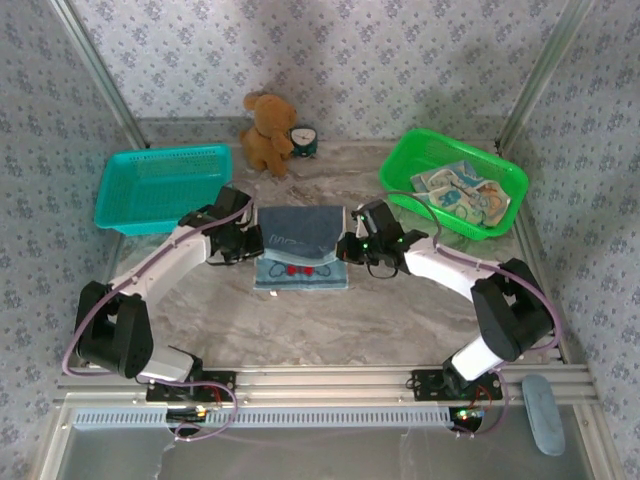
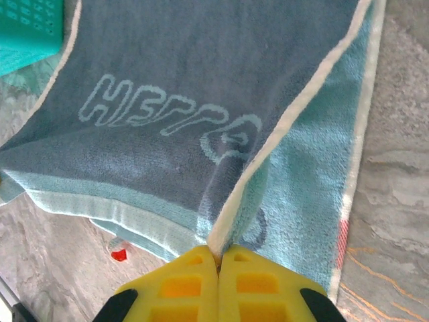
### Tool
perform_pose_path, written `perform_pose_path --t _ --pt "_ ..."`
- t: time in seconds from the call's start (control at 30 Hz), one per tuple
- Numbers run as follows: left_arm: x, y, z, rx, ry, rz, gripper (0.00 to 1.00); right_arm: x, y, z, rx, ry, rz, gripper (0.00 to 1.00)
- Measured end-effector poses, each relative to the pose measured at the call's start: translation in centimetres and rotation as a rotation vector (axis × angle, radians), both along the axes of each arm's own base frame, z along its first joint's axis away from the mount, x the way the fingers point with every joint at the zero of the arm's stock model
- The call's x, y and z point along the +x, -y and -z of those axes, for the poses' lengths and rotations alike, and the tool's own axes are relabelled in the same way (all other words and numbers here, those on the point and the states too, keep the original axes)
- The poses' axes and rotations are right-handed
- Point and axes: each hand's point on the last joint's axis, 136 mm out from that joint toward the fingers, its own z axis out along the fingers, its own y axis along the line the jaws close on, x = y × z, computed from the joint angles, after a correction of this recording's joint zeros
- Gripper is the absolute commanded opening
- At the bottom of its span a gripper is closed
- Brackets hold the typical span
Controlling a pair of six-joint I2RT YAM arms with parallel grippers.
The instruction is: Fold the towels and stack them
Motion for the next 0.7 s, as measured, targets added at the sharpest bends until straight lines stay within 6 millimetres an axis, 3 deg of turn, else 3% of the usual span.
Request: perform_pose_path --t 0.3,0.7 --pt "-1.3 0.3 0.5 -0.003 -0.02 0.002 0.0 -0.9 0.5 0.0 -0.012 -0.012 -0.002 0.0" --pt "-1.9 0.2 -1.0 -0.015 0.009 -0.003 0.0 -2.0 0.4 -1.1 -0.009 -0.003 -0.023 0.0"
